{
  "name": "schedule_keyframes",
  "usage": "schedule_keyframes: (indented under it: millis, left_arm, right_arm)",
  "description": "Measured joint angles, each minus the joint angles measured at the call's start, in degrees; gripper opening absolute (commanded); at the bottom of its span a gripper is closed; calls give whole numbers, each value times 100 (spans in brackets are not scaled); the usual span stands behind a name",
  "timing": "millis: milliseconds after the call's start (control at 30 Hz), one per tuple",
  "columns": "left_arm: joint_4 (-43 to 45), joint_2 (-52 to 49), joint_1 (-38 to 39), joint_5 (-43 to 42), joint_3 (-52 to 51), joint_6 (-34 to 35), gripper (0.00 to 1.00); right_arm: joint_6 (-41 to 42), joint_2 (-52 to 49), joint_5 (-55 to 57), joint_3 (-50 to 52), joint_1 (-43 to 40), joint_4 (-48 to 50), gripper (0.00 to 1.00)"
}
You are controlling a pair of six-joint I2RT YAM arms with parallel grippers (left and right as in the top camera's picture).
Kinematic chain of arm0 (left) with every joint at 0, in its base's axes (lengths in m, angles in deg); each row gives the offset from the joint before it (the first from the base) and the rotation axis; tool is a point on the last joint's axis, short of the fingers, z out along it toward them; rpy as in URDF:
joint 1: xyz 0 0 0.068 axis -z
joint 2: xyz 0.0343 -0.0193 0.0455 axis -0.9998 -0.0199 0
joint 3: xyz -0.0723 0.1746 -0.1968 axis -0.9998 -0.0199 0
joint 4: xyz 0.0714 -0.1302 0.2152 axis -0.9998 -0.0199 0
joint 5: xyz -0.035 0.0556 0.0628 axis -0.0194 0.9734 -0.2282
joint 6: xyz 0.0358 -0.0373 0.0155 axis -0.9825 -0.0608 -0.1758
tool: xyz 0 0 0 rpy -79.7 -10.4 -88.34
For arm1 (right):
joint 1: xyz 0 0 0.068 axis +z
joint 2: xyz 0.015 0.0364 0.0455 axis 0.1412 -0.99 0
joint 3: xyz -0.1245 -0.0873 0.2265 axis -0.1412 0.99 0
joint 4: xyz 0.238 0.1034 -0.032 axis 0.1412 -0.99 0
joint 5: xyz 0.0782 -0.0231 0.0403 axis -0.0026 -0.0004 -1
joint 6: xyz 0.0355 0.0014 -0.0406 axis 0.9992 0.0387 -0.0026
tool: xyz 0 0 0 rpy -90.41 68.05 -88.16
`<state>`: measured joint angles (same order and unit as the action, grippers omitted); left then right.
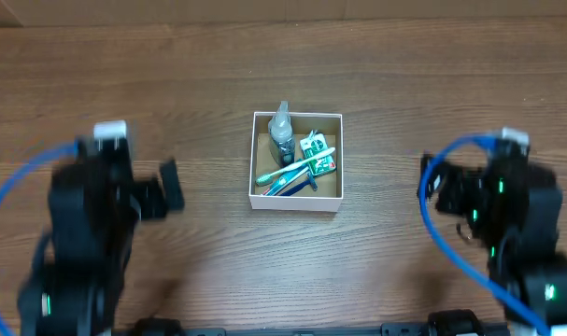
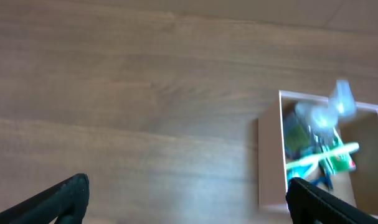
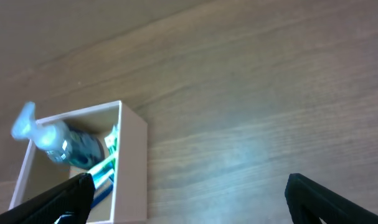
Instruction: Pack container
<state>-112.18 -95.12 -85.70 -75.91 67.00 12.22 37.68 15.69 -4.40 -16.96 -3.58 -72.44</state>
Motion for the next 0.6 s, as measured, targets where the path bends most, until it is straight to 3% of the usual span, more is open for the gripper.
schedule_keyframes:
  millis: [267, 600]
  left_arm:
    - [-52, 2323, 0, 166, -1250, 619, 100]
    - [-931, 2533, 0, 214, -1349, 745, 100]
  right_arm:
    - [52, 1279, 26, 715, 0, -323, 100]
    - [57, 1244, 31, 758, 0, -350, 100]
